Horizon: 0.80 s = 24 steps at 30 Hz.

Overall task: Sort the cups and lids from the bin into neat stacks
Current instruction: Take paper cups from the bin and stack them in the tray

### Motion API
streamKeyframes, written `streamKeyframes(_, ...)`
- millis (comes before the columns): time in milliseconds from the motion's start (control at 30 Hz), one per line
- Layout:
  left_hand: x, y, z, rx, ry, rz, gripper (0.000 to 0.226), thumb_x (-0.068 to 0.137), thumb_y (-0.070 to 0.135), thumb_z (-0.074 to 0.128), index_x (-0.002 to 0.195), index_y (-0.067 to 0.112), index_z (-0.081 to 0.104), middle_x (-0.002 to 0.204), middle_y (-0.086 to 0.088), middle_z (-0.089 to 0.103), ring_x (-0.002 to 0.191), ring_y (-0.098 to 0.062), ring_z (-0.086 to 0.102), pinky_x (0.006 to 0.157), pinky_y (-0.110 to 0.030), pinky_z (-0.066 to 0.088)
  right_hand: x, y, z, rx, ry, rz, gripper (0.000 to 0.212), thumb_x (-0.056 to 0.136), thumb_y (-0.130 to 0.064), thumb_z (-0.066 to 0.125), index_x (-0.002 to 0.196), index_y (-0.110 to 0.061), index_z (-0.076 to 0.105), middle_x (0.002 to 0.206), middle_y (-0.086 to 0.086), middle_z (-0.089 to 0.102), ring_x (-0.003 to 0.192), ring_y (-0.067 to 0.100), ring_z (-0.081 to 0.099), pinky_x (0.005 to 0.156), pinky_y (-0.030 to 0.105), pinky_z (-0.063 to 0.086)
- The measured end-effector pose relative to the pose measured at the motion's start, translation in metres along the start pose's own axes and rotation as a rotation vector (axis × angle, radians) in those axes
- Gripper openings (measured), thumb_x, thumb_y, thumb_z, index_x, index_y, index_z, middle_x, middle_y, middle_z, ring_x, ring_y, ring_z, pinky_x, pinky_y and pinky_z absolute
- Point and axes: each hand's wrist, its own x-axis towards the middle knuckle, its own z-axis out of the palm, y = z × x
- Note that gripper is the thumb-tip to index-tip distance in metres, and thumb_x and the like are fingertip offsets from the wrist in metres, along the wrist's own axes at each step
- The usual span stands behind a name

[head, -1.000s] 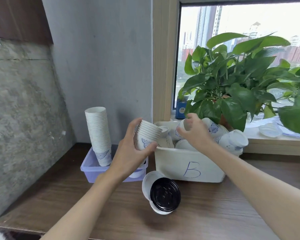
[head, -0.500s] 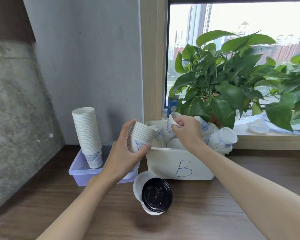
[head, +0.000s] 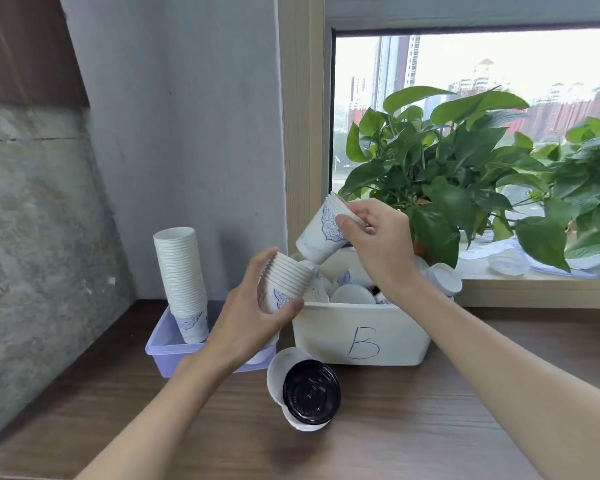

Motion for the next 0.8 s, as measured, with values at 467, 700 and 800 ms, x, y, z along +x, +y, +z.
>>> streamKeyframes(467, -0.005, 0.015, -0.008, -0.072, -0.016, 0.068, 0.078, 0.084, 0.026, 0.078, 0.137, 0.057, 0.030, 0.112, 0.024, 0.063, 0.101, -0.014, 0.067, 0.090, -0.045, 0.056, -0.014, -0.012, 0.016, 0.044, -0.271, 0.087, 0.012, 0.095, -0.021, 0.056, 0.099, -0.017, 0.067, 0.096, -0.003, 0.068, 0.086, 0.001, 0.061, 0.070, 0.011, 0.047)
streamKeyframes(700, -0.004, 0.009, -0.009, -0.034, -0.018, 0.083, 0.091, 0.083, 0.028, 0.079, 0.144, 0.062, 0.021, 0.132, 0.026, 0.055, 0.115, -0.001, 0.060, 0.097, -0.028, 0.052, -0.021, 0.000, 0.024, 0.139, -0.421, 0.272, 0.029, 0.094, -0.030, 0.060, 0.120, -0.018, 0.060, 0.111, -0.002, 0.069, 0.105, 0.010, 0.063, 0.093, 0.030, 0.050)
streamKeyframes(800, -0.004, 0.001, -0.009, -0.010, -0.019, 0.074, 0.092, 0.080, 0.028, 0.082, 0.142, 0.062, 0.023, 0.129, 0.029, 0.055, 0.112, 0.003, 0.059, 0.093, -0.020, 0.049, -0.021, 0.003, 0.025, 0.117, -0.522, 0.299, 0.034, 0.093, -0.029, 0.061, 0.125, -0.019, 0.054, 0.115, -0.005, 0.068, 0.105, 0.003, 0.062, 0.087, 0.017, 0.050)
